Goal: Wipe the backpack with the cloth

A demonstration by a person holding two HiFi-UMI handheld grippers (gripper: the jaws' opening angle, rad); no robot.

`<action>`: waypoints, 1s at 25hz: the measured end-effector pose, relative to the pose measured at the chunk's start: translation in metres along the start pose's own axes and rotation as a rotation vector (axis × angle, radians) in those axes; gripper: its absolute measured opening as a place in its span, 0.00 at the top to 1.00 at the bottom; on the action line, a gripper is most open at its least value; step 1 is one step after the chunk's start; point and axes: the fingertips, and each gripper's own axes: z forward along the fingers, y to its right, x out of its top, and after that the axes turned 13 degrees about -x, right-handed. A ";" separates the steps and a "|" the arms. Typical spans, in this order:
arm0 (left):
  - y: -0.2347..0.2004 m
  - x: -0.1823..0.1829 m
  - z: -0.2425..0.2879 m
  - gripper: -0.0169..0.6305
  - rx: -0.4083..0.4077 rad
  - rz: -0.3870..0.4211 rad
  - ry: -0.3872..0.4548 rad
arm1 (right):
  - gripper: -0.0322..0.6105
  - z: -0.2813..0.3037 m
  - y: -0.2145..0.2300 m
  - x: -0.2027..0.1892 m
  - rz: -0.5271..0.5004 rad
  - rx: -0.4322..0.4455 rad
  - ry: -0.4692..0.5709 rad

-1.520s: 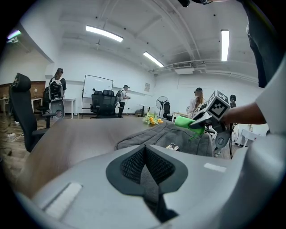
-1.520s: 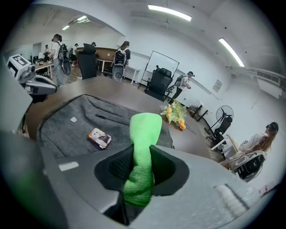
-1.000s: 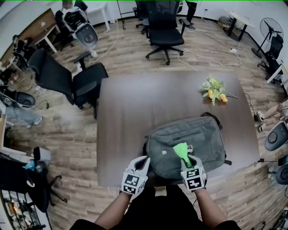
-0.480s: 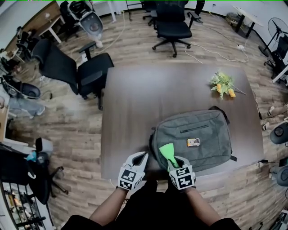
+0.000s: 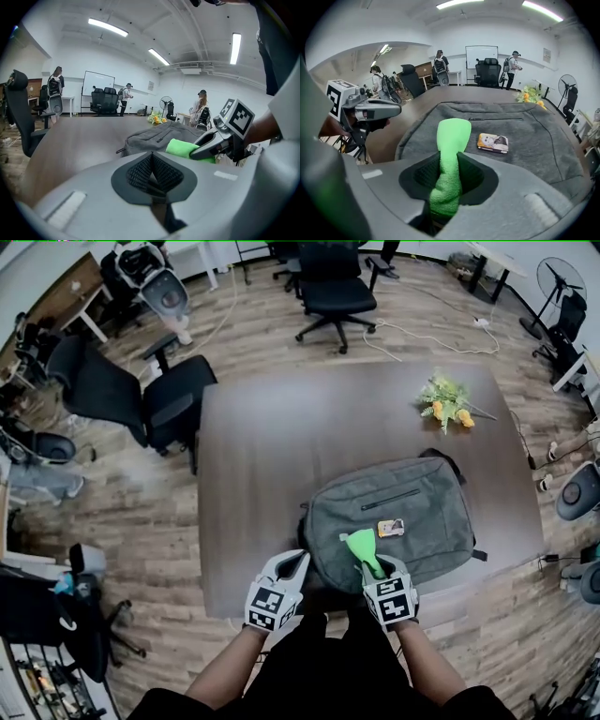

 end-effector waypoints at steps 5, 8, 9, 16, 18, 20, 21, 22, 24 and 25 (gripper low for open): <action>0.008 0.005 0.015 0.94 -0.042 0.008 -0.010 | 0.80 -0.001 0.038 -0.004 0.000 -0.076 -0.005; 0.013 0.013 0.023 0.94 -0.063 0.025 -0.011 | 0.80 -0.002 0.061 -0.007 -0.001 -0.118 -0.012; 0.014 0.016 0.025 0.94 -0.067 0.032 -0.011 | 0.80 -0.002 0.070 -0.008 -0.002 -0.134 -0.014; 0.018 0.021 0.036 0.94 -0.079 0.047 -0.023 | 0.80 -0.018 0.151 -0.012 0.028 -0.295 -0.003; 0.021 0.021 0.039 0.95 -0.082 0.047 -0.023 | 0.80 -0.021 0.171 -0.015 0.040 -0.327 -0.008; 0.023 0.023 0.044 0.94 -0.084 0.048 -0.022 | 0.80 -0.023 0.187 -0.018 0.056 -0.345 -0.016; 0.025 0.024 0.045 0.94 -0.084 0.048 -0.019 | 0.80 -0.023 0.193 -0.019 0.060 -0.353 -0.023; 0.026 0.026 0.046 0.94 -0.084 0.047 -0.016 | 0.80 -0.024 0.198 -0.022 0.063 -0.360 -0.028; 0.027 0.027 0.048 0.94 -0.083 0.046 -0.010 | 0.80 -0.026 0.208 -0.025 0.077 -0.382 -0.029; 0.027 0.028 0.049 0.94 -0.081 0.046 -0.008 | 0.80 -0.028 0.214 -0.026 0.086 -0.395 -0.025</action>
